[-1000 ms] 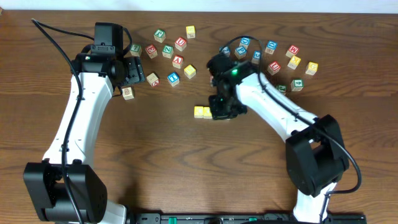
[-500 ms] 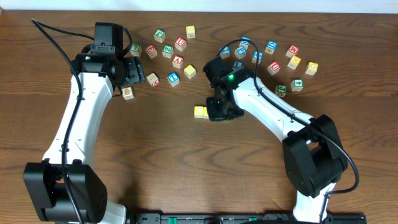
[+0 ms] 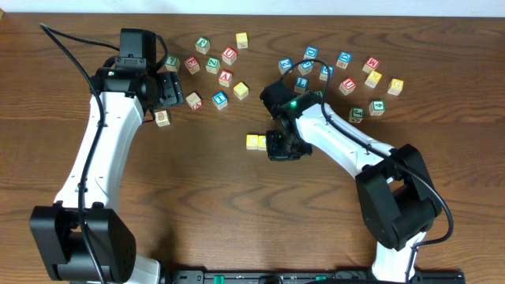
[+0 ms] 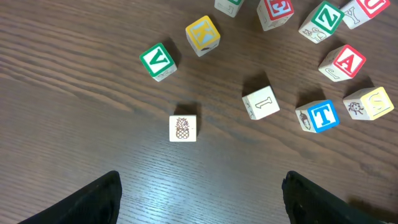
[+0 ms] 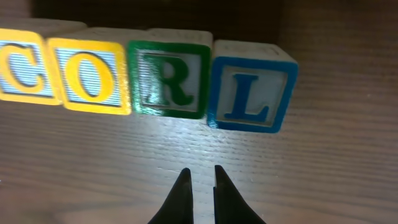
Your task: Spell out CORL
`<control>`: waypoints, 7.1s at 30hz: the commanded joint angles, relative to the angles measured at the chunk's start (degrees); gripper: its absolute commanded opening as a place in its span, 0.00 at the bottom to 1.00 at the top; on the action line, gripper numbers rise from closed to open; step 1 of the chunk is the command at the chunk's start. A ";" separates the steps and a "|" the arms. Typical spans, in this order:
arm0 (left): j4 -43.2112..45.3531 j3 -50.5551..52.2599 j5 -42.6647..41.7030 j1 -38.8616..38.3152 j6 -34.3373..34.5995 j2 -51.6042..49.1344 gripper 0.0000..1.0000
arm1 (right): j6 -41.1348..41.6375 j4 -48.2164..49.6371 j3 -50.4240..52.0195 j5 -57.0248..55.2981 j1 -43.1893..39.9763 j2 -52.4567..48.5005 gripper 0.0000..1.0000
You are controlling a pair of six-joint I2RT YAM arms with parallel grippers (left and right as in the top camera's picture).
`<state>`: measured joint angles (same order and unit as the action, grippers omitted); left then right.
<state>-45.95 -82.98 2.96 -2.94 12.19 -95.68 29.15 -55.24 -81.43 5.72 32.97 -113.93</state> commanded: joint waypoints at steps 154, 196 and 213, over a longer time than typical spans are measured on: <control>0.17 -0.46 0.55 0.13 0.50 -0.15 0.98 | -13.73 -0.68 -2.27 -4.31 -26.40 47.08 0.99; 0.17 -0.46 0.55 0.13 0.50 -0.15 0.98 | -18.93 59.89 81.18 -9.03 -32.13 112.87 0.99; 0.17 -0.46 0.52 0.13 0.50 -0.15 0.98 | -18.73 51.15 81.11 -7.69 -31.91 113.20 0.99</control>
<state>-45.91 -82.98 2.98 -2.94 12.23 -95.68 10.98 -3.88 -0.40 -2.35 1.08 -0.91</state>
